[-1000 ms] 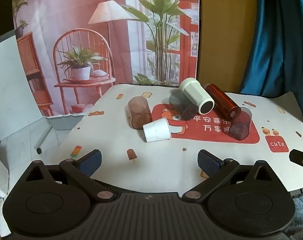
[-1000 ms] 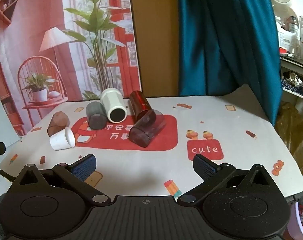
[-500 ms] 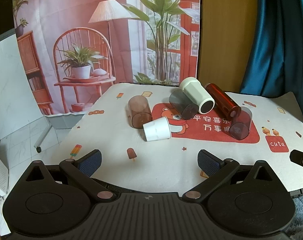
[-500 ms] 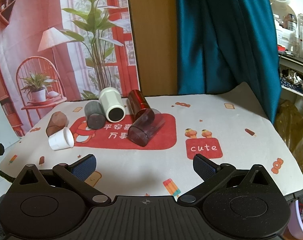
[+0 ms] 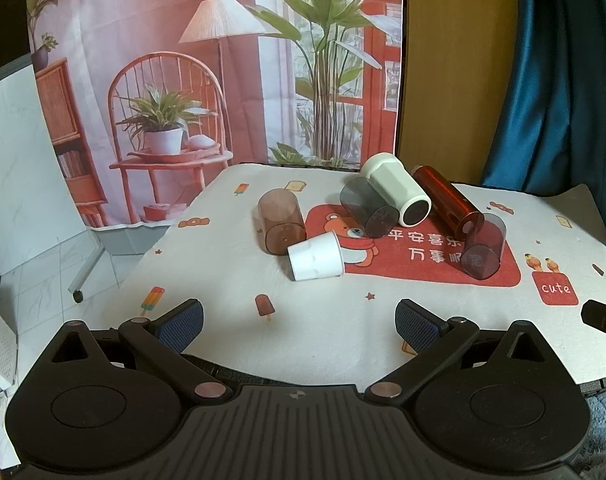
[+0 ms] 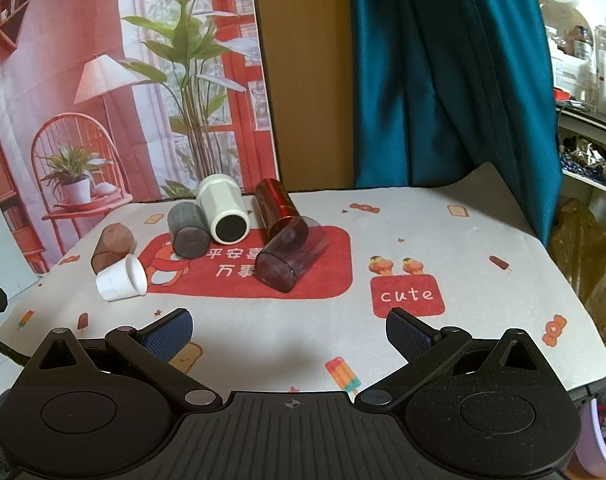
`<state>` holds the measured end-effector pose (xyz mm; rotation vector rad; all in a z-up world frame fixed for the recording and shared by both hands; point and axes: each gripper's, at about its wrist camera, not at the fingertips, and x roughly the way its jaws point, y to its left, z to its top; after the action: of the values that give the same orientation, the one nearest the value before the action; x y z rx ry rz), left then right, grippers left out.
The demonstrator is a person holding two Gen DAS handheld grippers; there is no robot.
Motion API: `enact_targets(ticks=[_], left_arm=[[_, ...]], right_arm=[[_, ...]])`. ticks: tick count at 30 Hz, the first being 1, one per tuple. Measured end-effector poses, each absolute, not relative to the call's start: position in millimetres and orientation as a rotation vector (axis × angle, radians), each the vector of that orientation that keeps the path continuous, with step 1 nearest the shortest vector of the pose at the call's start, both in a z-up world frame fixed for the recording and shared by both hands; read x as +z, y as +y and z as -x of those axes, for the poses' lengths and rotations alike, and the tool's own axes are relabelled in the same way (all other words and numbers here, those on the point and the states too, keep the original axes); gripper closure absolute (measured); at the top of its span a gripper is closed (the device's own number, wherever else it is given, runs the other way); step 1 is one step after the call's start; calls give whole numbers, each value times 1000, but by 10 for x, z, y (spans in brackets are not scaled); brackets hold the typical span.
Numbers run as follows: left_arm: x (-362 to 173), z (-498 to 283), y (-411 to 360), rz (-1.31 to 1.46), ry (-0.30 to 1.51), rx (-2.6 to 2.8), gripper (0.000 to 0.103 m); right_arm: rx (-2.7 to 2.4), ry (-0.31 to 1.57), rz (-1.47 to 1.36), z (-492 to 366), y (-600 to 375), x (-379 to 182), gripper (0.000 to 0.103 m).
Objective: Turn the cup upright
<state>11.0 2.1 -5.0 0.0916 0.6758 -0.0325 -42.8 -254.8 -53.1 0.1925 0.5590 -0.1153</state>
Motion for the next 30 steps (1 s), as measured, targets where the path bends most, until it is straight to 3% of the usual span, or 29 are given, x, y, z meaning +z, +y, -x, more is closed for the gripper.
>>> enact_targets(ticks=[30], left_arm=[[-72,-124,33,-83,687,-25,0]], right_arm=[[-121,569,-202,416,-2571,-585,0]])
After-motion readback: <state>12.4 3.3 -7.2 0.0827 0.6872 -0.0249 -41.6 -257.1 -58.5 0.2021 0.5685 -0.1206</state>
